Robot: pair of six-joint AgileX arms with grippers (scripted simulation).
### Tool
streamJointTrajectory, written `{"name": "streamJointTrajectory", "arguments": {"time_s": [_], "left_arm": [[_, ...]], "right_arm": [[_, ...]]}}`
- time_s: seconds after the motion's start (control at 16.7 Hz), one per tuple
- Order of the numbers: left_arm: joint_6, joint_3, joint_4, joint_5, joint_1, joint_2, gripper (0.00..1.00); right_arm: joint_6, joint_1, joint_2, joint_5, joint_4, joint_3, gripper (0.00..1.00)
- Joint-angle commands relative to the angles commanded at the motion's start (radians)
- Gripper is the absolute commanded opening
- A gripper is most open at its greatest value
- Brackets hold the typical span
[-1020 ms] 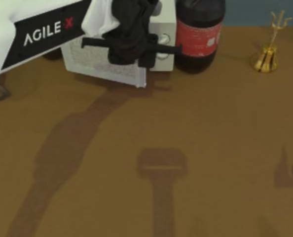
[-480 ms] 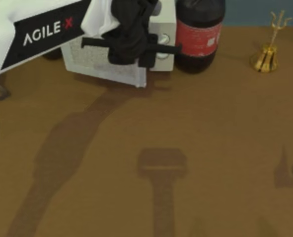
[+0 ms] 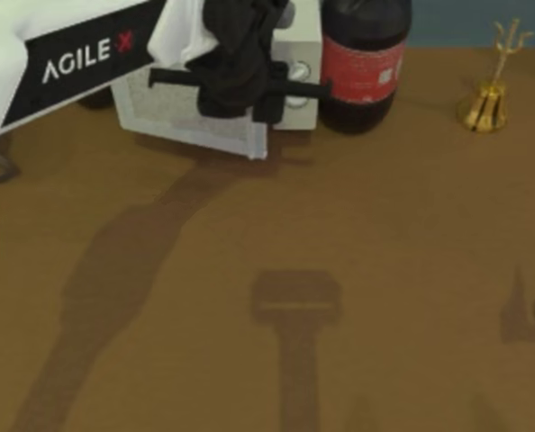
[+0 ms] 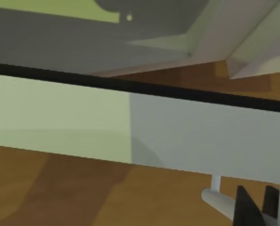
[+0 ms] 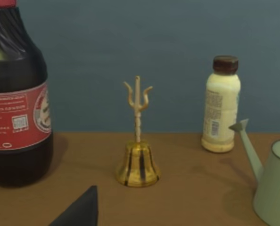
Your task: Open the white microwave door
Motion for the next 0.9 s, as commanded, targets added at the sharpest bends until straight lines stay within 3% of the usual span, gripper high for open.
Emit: {"name": "streamJointTrajectory", "arguments": {"time_s": [0.48, 0.9], "left_arm": [[0.104, -0.123, 0.06, 0.047, 0.025, -0.087, 0.0], [0.106, -0.125, 0.061, 0.048, 0.025, -0.088, 0.0]], "right_arm": [[0.0, 0.0, 0.0, 0.0, 0.0, 0.0, 1.0], [0.0, 0.0, 0.0, 0.0, 0.0, 0.0, 1.0]]}}
